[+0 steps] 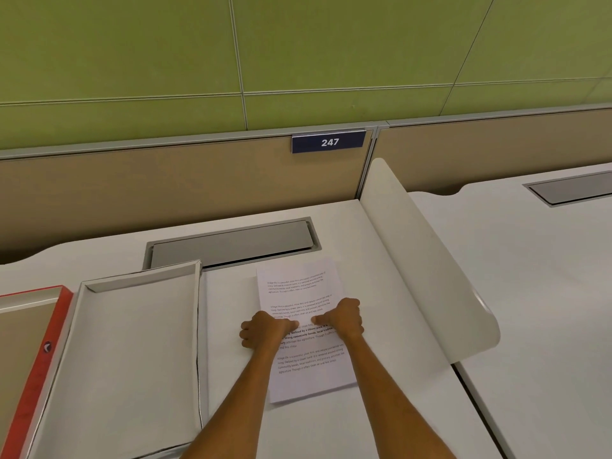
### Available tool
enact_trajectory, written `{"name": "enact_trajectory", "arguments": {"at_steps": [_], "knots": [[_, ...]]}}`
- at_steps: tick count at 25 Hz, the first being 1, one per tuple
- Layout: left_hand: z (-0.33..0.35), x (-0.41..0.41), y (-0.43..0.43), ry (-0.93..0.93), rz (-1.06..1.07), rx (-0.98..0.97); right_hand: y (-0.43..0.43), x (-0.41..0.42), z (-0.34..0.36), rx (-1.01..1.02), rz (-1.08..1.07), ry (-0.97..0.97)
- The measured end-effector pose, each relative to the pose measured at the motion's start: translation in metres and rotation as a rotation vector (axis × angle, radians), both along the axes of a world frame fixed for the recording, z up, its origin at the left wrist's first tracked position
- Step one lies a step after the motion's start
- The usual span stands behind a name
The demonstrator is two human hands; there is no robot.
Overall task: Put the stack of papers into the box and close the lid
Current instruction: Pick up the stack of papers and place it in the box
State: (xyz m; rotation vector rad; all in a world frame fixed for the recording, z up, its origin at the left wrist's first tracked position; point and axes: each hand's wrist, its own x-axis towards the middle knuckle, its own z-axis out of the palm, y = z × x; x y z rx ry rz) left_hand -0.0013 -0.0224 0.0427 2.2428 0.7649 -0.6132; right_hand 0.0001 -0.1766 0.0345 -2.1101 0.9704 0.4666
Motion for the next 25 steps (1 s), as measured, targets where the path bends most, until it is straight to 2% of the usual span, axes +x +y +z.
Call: {"name": "enact_trajectory", "arguments": {"at_steps": [3, 7, 10, 14, 19, 25], "knots": [[-0.001, -0.003, 0.000, -0.079, -0.015, -0.136, -0.005, -0.003, 0.000, 0.025, 0.004, -0.010], [0.000, -0.005, 0.003, -0.098, -0.016, -0.175, 0.006, -0.006, 0.001, -0.112, 0.048, 0.024], [-0.002, -0.009, 0.003, -0.141, -0.001, -0.167, 0.009, -0.011, 0.005, -0.077, 0.021, -0.051], [0.000, -0.015, 0.001, -0.193, 0.123, -0.283, 0.011, -0.023, 0.014, -0.035, 0.006, -0.159], [0.020, -0.024, 0.003, -0.359, 0.244, -0.412, 0.009, -0.034, 0.035, 0.058, -0.083, -0.422], [0.050, -0.035, -0.002, -0.681, 0.282, -0.575, -0.007, -0.047, 0.052, 0.329, -0.147, -0.798]]}}
